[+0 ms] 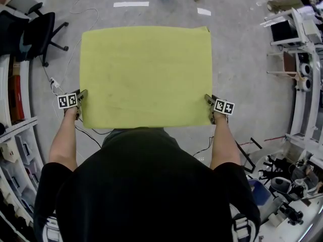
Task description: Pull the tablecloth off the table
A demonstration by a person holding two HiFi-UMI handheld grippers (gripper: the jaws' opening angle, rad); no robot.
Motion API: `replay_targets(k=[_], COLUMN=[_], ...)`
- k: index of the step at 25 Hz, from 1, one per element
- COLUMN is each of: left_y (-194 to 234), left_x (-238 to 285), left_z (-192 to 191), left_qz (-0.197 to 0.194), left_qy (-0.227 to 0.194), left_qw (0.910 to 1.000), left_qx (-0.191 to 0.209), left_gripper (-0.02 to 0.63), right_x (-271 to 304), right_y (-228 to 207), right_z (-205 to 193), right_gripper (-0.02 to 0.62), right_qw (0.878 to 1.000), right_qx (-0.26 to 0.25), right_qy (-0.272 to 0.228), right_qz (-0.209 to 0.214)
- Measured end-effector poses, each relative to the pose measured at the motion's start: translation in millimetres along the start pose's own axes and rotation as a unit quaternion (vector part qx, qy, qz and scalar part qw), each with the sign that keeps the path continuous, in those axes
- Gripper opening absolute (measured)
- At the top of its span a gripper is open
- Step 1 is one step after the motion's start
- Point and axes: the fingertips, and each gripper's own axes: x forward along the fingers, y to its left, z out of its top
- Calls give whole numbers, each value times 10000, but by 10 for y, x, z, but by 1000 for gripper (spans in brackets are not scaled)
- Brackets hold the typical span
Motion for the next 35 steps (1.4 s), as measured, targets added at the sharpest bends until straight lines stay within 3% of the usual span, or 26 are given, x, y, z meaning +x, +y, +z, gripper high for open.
replay_targets(k=[8,17,23,26,35], left_y=[67,83,21,-75,-429], left_x=[-42,-174,-288,-319,-371], left_z=[-11,-98,-233,-334,-731], left_qz=[-36,446,848,842,791], left_qy=[137,101,142,256,374], left_qw=[9999,9989,9962,9958,9951], left_qx=[-71,64,127,245,456], left_gripper=[219,145,83,23,23], right_x=[67,-29,-176,-231,-493], right_y=[47,35,-49,-73,-217], right_z=[21,-3,-67,-93,-294], right_gripper=[207,190,156,139,34], right_qw=[9999,9992,9981,9978,9948], right_qx=[6,-273,-413,-468,-713], right_qy=[61,-17,-58,-23,-24], right_qz=[108,-282,-452,-477,-725])
